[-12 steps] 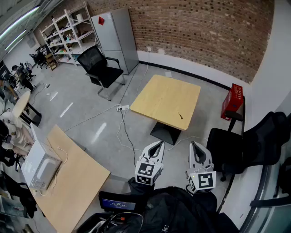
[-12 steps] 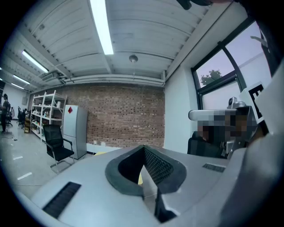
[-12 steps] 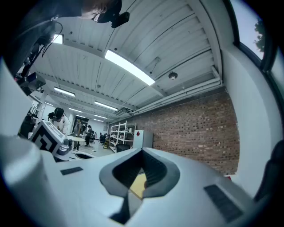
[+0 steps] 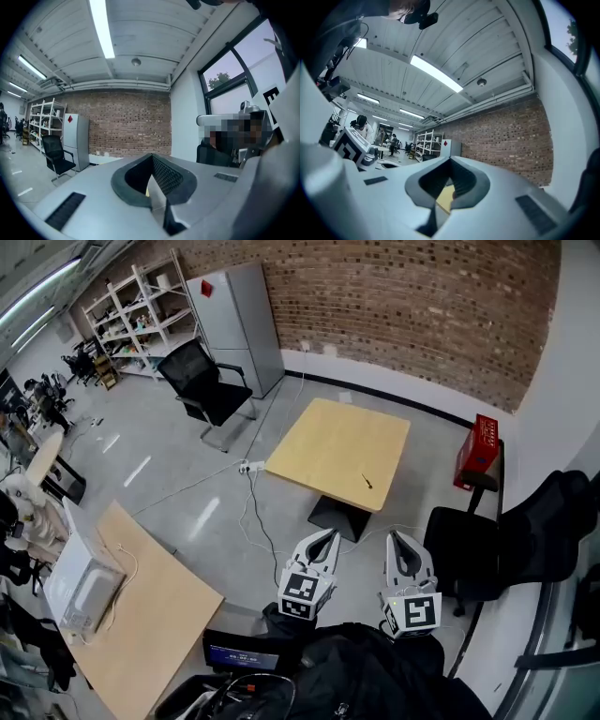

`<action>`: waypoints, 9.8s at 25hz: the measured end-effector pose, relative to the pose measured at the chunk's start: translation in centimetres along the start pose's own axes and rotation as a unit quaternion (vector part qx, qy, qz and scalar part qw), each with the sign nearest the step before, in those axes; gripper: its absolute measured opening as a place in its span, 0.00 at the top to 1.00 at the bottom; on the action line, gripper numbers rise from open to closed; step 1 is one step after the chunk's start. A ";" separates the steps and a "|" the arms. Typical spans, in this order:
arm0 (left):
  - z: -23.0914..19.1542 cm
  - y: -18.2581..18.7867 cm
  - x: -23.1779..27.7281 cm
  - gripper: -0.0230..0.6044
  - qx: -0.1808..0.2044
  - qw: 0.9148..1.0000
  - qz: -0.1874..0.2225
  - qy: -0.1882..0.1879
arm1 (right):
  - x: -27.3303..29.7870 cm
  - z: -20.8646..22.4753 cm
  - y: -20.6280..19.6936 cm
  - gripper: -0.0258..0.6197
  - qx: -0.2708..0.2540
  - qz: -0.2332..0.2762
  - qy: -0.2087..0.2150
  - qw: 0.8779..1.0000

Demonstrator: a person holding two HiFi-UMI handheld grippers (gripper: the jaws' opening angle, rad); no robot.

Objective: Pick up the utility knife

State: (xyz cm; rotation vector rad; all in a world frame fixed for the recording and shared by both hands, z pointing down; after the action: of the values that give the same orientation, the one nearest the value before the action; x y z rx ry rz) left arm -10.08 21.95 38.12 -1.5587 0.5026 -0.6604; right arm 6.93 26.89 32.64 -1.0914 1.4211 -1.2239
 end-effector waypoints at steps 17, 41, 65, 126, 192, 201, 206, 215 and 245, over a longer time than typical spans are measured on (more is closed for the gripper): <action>3.5 -1.3 2.4 0.96 -0.001 0.999 -0.033 -0.006 | -1.6 2.4 -1.6 0.95 0.017 -0.015 0.041 0.999; 4.5 -5.3 5.8 0.96 -0.036 0.998 -0.047 0.000 | -0.3 4.7 -4.8 0.95 0.017 -0.034 0.064 0.997; -12.9 -3.2 18.5 0.96 -0.046 0.997 -0.058 -0.011 | 21.0 6.1 -6.9 0.95 0.030 -0.056 0.048 0.997; -24.4 -17.7 29.2 0.96 -0.143 0.968 -0.204 -0.014 | 34.4 8.0 -28.6 0.95 0.051 -0.309 0.051 0.948; -28.1 -31.6 29.6 0.96 -0.240 0.918 -0.314 0.024 | 42.4 8.4 -51.2 0.82 -0.066 -0.530 0.106 0.839; -28.2 -31.2 29.7 0.96 -0.235 0.920 -0.313 0.022 | 42.6 8.6 -51.1 0.85 -0.058 -0.536 0.091 0.837; -28.1 -30.3 29.5 0.96 -0.229 0.923 -0.308 0.021 | 42.5 8.9 -49.1 0.85 -0.057 -0.513 0.086 0.852; -28.0 -23.0 29.9 0.96 -0.197 0.946 -0.257 0.014 | 41.0 8.9 -37.4 0.85 -0.015 -0.415 0.059 0.908; -27.1 -0.6 30.4 0.96 -0.063 0.997 -0.045 0.004 | 38.8 11.8 -10.3 0.85 -0.014 -0.103 -0.015 0.994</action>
State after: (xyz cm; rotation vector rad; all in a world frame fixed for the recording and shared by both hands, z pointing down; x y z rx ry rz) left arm -5.97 -18.28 42.97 -1.7064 0.4901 -0.7158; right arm 12.56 -14.19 38.29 -1.2964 1.3316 -1.3297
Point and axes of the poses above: the fingertips, and each gripper's own axes: x forward along the fingers, z to its right, y out of its top, the point moved 7 cm from there along -x, backward along the fingers, and after that the axes turned 12 degrees about -y, right-handed, at the moved point
